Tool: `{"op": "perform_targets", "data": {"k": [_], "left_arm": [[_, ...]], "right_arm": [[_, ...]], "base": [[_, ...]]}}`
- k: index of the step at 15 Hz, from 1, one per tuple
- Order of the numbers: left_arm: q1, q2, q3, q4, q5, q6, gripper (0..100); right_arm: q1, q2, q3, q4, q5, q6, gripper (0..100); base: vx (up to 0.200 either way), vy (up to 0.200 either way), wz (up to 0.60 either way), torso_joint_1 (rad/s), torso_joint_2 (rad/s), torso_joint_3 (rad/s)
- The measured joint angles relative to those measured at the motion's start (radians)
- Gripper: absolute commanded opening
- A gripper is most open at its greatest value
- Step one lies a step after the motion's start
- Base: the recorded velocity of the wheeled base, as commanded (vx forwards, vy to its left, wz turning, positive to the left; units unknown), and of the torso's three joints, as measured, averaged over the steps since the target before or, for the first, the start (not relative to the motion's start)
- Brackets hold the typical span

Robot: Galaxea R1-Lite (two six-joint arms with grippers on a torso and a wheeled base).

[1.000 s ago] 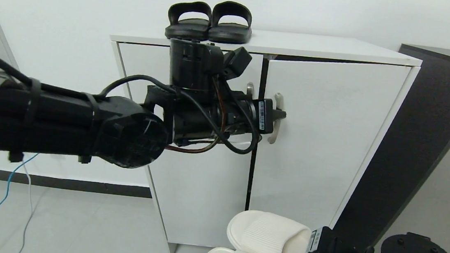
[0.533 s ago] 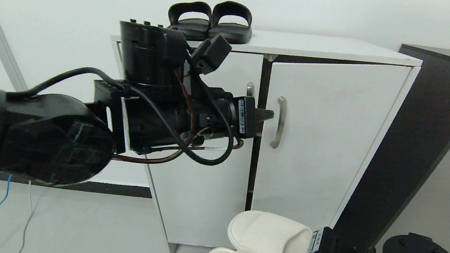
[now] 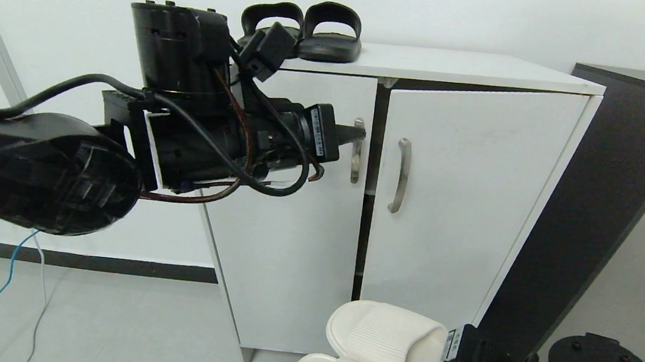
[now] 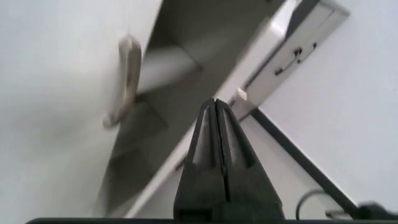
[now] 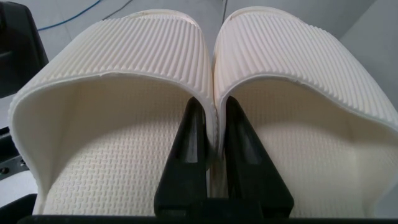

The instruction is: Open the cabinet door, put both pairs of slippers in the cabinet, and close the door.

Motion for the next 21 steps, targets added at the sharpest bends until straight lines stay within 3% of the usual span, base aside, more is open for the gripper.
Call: {"op": "perform_targets", "data": {"k": [6,10,13,16,21], "left_arm": [[-0.006,0.149,-0.161,-0.029,0.001,-0.002,0],[-0.029,0.194,-0.204,-0.030,0.009,-0.013,0],[-0.049,0.184,-0.169,-0.033,0.025,-0.027,0],[-0.113,0.133,-0.087,-0.041,0.028,-0.023,0],[-0.179,0.091,-0.017,-0.121,0.019,-0.022,0]], "right_arm": [[0.002,0.001,0.001,0.001,0.000,-0.001,0],[0.006,0.001,0.003,0.001,0.000,-0.001,0],[0.011,0.001,0.006,0.001,-0.001,-0.001,0],[0.019,0.002,0.008,0.001,0.000,0.000,0],[0.026,0.002,0.008,0.001,0.000,0.000,0]], "base": [[0.000,0.000,0.00,0.000,0.00,0.000],[-0.100,0.000,0.00,0.000,0.00,0.001],[-0.200,0.000,0.00,0.010,0.00,0.002],[-0.200,0.000,0.00,0.002,0.00,-0.001],[-0.200,0.000,0.00,0.000,0.00,0.001]]}}
